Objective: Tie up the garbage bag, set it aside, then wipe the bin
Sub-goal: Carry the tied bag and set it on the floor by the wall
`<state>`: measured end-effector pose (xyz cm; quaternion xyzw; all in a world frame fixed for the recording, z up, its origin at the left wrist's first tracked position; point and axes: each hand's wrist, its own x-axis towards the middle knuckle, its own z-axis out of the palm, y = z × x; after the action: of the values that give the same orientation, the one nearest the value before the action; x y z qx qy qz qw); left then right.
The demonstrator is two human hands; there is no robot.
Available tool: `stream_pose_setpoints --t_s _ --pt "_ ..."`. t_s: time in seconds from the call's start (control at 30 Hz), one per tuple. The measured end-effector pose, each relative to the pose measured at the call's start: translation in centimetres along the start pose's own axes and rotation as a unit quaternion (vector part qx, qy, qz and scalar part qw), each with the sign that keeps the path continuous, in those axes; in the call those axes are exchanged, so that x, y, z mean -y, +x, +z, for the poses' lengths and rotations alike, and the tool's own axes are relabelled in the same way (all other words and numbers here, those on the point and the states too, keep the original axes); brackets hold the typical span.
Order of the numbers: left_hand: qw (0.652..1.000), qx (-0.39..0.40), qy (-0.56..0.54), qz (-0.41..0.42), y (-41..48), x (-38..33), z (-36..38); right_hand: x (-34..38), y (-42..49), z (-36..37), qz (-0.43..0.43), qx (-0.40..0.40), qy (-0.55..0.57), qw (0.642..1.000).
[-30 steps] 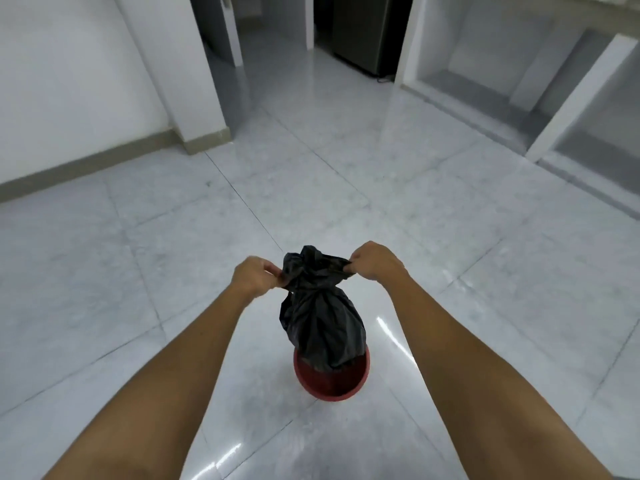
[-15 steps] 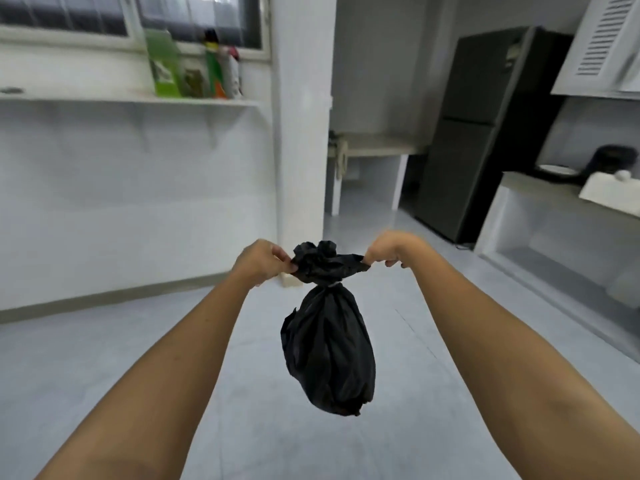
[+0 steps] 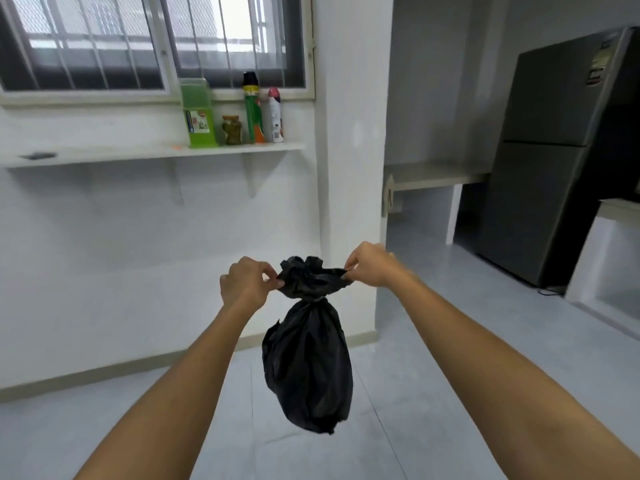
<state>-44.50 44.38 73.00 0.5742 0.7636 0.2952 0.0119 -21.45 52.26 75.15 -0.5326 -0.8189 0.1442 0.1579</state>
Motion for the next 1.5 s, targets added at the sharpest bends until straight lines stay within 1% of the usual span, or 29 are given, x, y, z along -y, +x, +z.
stream_pose_setpoints --t_s 0.07,0.17,0.3,0.4,0.5,0.57,0.67,0.7,0.77,0.83,0.93,1.0,1.1,1.2,1.33,1.4,1.47,1.5 --pt "0.998 -0.036 0.045 0.015 3.3 2.1 2.3 -0.3 4.8 2.6 -0.033 -0.014 -0.006 0.999" --pt "0.994 -0.048 0.09 0.025 8.3 5.5 6.6 -1.4 12.1 7.1 -0.042 -0.006 0.023 0.999" --pt "0.986 -0.005 0.157 0.056 14.3 9.3 12.8 -3.9 20.0 13.5 -0.034 0.009 0.03 0.999" --pt "0.973 0.028 0.197 0.113 19.3 11.9 18.8 -6.7 25.9 18.5 -0.042 0.008 -0.001 0.999" --pt "0.958 0.049 0.226 0.168 25.1 15.7 26.2 -10.4 32.1 25.0 -0.049 0.023 -0.045 0.998" --pt "0.947 0.062 0.244 0.201 29.4 18.2 31.0 -12.9 36.0 29.5 -0.041 0.022 -0.054 0.997" --pt "0.933 0.087 0.265 0.229 36.0 22.2 38.9 -16.3 42.7 37.0 -0.01 0.021 -0.041 0.999" --pt "0.932 0.096 0.266 0.227 38.1 23.4 41.3 -17.2 45.0 39.4 -0.001 0.016 -0.038 0.999" --pt "0.937 0.12 0.264 0.197 41.6 25.0 45.6 -18.5 48.9 43.2 0.024 0.011 -0.035 0.999" --pt "0.949 0.13 0.237 0.16 45.1 26.7 50.4 -20.4 53.6 47.0 0.042 -0.01 -0.034 0.998" --pt "0.959 0.164 0.215 0.087 49.3 29.9 57.4 -23.3 60.4 52.1 0.049 -0.005 -0.048 0.998" --pt "0.964 0.15 0.205 0.071 52.4 32.5 63.0 -25.9 65.1 56.1 0.047 -0.002 -0.059 0.997" --pt "0.971 0.142 0.182 0.057 55.1 33.9 68.3 -28.5 68.7 59.7 0.055 -0.002 -0.08 0.995" --pt "0.964 0.191 0.18 0.043 57.3 36.4 75.8 -31.4 72.9 64.7 0.078 0.024 -0.101 0.992" --pt "0.958 0.257 0.126 0.016 59.9 37.8 83.6 -35.5 78.0 69.3 0.089 0.06 -0.125 0.986" --pt "0.942 0.317 0.104 -0.016 60.5 38.2 86.6 -37.6 79.9 71.1 0.129 0.095 -0.122 0.98" --pt "0.929 0.355 0.085 -0.057 61.0 38.6 88.6 -39.3 81.4 72.4 0.182 0.116 -0.114 0.97" --pt "0.922 0.371 0.089 -0.072 61.2 38.7 89.3 -39.8 82.0 72.7 0.195 0.123 -0.114 0.966"
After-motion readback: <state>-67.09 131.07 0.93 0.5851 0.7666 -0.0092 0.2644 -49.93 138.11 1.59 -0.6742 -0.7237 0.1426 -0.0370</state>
